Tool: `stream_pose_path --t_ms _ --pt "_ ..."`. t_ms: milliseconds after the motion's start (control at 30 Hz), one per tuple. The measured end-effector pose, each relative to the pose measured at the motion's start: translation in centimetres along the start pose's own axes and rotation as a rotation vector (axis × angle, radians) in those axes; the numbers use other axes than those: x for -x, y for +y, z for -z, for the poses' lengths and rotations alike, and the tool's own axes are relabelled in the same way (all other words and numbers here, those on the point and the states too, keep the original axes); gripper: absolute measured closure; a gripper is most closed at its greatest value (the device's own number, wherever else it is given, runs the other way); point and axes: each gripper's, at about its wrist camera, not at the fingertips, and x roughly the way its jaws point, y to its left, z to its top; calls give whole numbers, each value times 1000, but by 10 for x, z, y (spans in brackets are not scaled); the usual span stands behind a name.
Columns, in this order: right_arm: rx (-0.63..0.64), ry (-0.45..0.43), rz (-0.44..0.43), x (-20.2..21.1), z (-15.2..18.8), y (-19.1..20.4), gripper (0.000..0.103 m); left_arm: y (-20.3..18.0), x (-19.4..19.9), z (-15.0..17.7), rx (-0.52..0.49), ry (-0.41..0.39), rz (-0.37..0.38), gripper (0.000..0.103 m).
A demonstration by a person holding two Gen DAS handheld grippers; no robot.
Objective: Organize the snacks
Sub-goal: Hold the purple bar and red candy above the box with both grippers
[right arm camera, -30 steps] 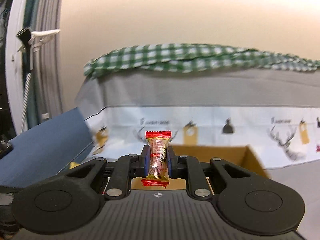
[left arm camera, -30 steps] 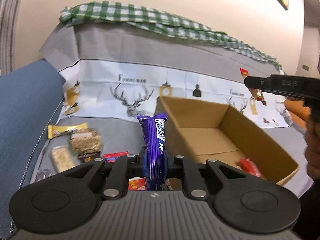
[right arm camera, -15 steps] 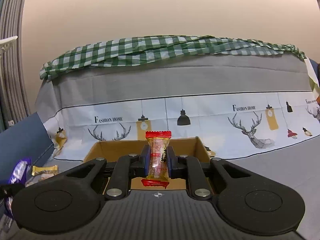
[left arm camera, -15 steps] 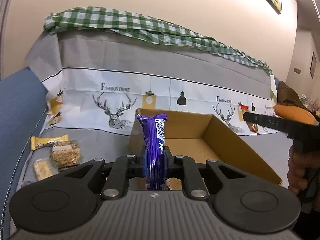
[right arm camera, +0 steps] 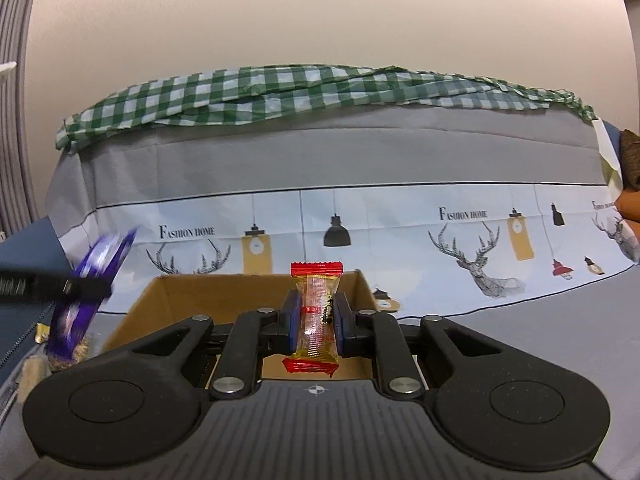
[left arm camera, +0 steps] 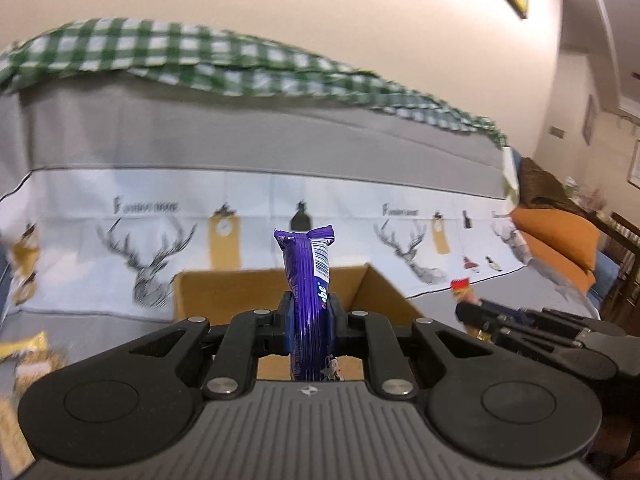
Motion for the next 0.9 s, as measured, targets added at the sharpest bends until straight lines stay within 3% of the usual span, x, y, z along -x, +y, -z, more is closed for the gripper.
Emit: stream_pose_path --t_ms 67,200,900 --pt "7 5 7 -1 1 -1 86 0 -6 8 15 8 27 87" --pt "41 16 19 -5 2 -1 86 3 -29 24 34 117 13 87" --pt "96 60 6 -34 -1 31 86 18 -56 16 149 145 29 87"
